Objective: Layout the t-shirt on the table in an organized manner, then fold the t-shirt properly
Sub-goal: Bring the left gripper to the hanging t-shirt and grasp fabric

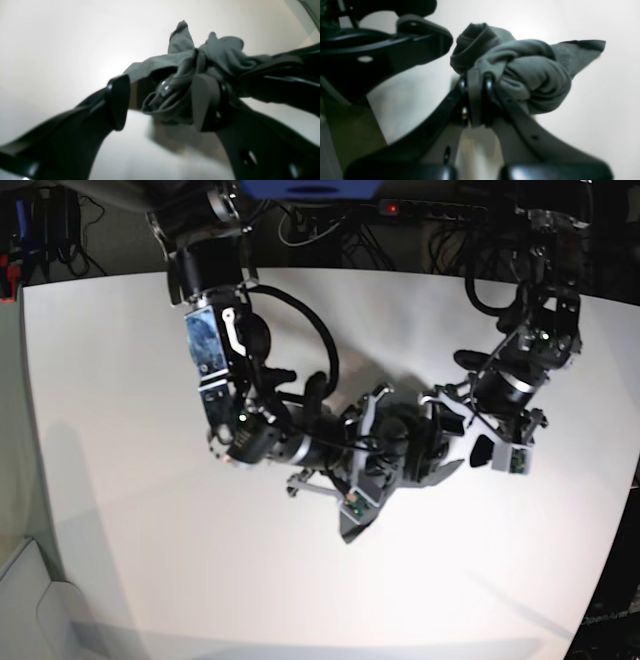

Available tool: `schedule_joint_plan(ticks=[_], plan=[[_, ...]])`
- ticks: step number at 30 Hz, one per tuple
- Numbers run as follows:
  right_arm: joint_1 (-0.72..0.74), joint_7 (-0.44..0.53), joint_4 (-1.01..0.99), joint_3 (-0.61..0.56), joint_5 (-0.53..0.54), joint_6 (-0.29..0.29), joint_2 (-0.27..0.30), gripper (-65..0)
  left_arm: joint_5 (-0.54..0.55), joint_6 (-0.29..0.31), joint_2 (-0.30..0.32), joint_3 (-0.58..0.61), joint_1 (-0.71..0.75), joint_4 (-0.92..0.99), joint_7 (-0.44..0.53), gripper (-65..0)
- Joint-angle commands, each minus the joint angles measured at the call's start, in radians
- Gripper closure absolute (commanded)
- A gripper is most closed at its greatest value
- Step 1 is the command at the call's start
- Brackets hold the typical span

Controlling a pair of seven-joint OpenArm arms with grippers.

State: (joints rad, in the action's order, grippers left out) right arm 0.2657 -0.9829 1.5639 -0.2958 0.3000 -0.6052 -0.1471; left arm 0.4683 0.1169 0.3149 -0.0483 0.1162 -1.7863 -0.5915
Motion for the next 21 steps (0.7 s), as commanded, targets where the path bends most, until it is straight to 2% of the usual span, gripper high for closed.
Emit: schedule_joint_plan(ticks=[1,8,9,14,21], plan=[[0.025,0.02,0.016,-0.001,0.017,-0.002,-0.01,0.0,0.007,0.004,0.005,-0.003,-0.022,0.0,0.017,-38.0],[0.025,0.02,0.016,-0.001,0.017,-0.002,-0.007,0.0,0.007,0.005,0.017,0.066,-0.068,0.078,0.017,-38.0],[0.025,0.02,0.016,-0.001,0.017,-0.002,-0.001,0.0,0.007,0.014,0.023,0.08,-0.074,0.076,0.017,-38.0],[0.025,0.02,0.016,-0.001,0.017,-0.003,0.002,0.0,0.007,0.132,0.028,0.115,-0.094,0.075,0.017,-38.0],[0.025,0.02,0.016,-0.001,0.017,-0.003,0.005,0.0,0.007,0.151,0.034,0.113,-0.085,0.042,0.011,-38.0]])
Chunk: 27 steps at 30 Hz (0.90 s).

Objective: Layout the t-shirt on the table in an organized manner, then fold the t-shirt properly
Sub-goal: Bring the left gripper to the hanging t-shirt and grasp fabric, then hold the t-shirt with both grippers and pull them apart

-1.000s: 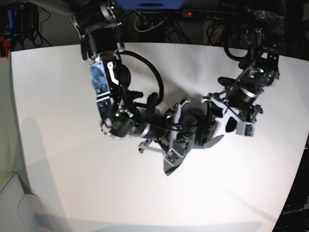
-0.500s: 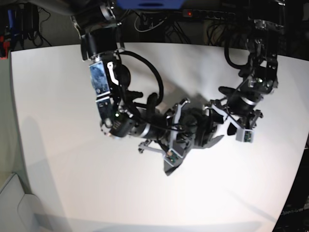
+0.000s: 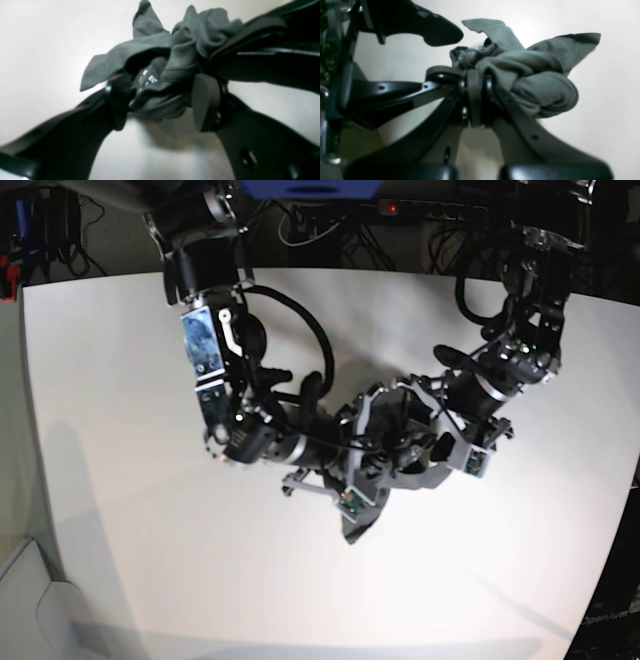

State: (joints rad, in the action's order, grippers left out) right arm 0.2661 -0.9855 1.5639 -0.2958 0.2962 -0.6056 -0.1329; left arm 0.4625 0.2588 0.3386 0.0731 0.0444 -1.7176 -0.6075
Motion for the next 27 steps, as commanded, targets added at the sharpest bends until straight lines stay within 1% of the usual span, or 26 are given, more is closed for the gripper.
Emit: schedule_joint_plan(ticks=[1,3,7,12,21,27], plan=[[0.025,0.023,0.016,-0.001,0.021,-0.003,-0.009,0.0,0.012,0.009,0.02,-0.003,-0.008,-0.037,0.027,-38.0],[0.026,0.023,0.016,-0.001,0.021,-0.003,-0.009,0.0,0.012,0.009,0.032,-0.002,0.012,-0.063,0.027,-38.0],[0.026,0.023,0.016,-0.001,0.021,-0.003,-0.009,0.0,0.012,0.009,0.034,-0.006,0.021,-0.092,0.025,-38.0],[0.026,0.023,0.016,-0.001,0.021,-0.003,-0.009,0.0,0.011,0.009,0.029,-0.005,0.013,-0.029,0.033,-37.9],[0.02,0.023,0.016,-0.009,0.021,-0.003,-0.009,0.0,0.011,0.009,0.023,0.0,-0.038,0.017,0.033,-37.8],[0.017,0.023,0.016,-0.009,0.021,-0.003,-0.009,0.0,0.011,0.009,-0.009,0.001,-0.071,0.087,0.033,-37.7]])
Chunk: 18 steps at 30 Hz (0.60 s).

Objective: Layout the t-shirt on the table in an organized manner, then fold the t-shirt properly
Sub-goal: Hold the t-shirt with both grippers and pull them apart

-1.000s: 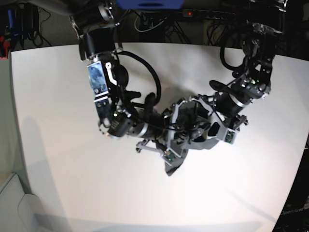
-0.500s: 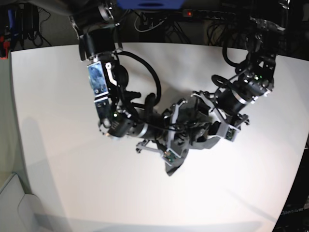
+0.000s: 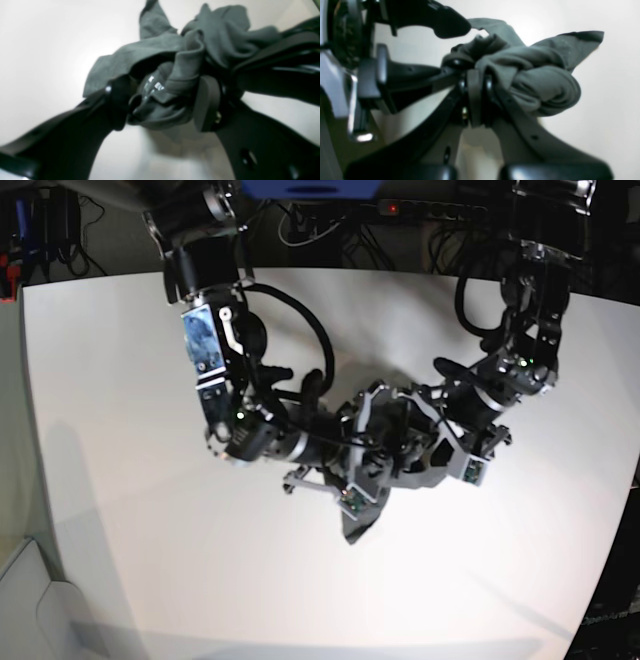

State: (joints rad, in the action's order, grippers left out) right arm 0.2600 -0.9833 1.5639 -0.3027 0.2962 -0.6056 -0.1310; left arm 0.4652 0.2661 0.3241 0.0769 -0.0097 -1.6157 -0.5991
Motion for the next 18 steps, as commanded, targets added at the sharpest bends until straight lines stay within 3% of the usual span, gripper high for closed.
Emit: schedule_joint_plan(ticks=[1,10,18], plan=[[0.023,0.02,0.016,-0.002,0.021,-0.003,-0.011,0.0,0.008,0.002,0.004,-0.002,-0.017,-0.011,0.024,-37.7],[0.023,0.02,0.016,-0.003,0.021,-0.003,-0.011,0.0,0.004,0.002,-0.027,-0.002,-0.019,0.001,0.024,-37.6],[0.023,0.02,0.017,-0.003,0.021,-0.003,-0.011,0.0,-0.167,0.002,-0.062,0.074,-0.017,0.009,0.026,-37.4]])
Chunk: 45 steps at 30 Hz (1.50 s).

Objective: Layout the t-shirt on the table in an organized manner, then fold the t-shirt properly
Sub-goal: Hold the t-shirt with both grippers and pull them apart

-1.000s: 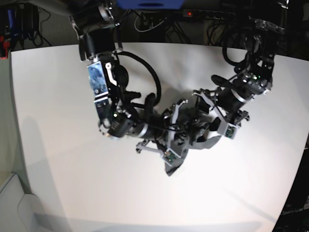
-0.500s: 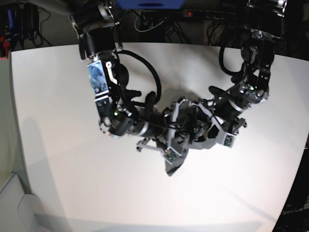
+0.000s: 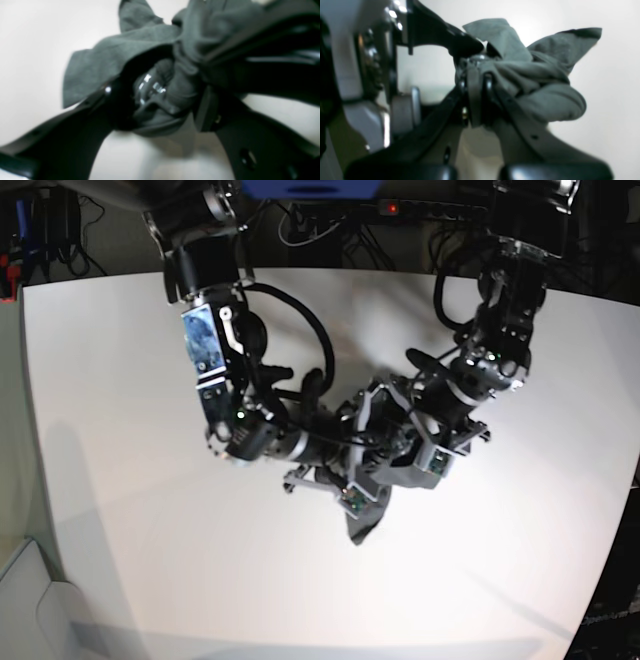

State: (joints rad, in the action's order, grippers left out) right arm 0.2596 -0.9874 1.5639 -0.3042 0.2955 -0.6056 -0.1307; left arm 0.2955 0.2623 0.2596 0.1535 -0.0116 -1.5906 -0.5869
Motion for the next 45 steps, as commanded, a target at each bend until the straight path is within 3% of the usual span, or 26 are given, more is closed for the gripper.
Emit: schedule_joint_plan(ticks=[1,5,15,20,30,37,45], plan=[[0.023,0.025,0.017,-0.002,0.021,-0.003,-0.011,0.0,-0.003,0.005,0.002,0.013,-0.015,-0.018,0.014,-37.4],[0.023,0.025,0.017,-0.002,0.021,-0.003,-0.011,0.0,-0.006,0.005,0.002,0.028,-0.015,-0.034,0.014,-32.2],[0.025,0.025,0.019,-0.002,0.021,-0.003,-0.011,0.0,-0.011,0.005,0.01,0.027,-0.006,-0.069,0.012,-0.1],[0.027,0.025,0.019,-0.002,0.021,-0.003,-0.011,0.0,-0.011,0.005,0.013,0.025,0.014,-0.072,0.012,-0.7],[0.031,0.025,0.017,-0.002,0.021,-0.003,0.001,0.0,-0.011,0.004,0.091,0.007,0.1,-0.265,0.014,-0.7],[0.039,0.026,0.017,0.006,0.021,-0.003,0.016,0.0,-0.003,0.005,0.082,-0.13,0.17,-0.367,0.014,-0.7],[0.053,0.026,0.019,0.006,0.02,-0.003,0.019,0.0,-0.003,0.005,0.059,-0.177,0.183,-0.425,0.014,-0.7]])
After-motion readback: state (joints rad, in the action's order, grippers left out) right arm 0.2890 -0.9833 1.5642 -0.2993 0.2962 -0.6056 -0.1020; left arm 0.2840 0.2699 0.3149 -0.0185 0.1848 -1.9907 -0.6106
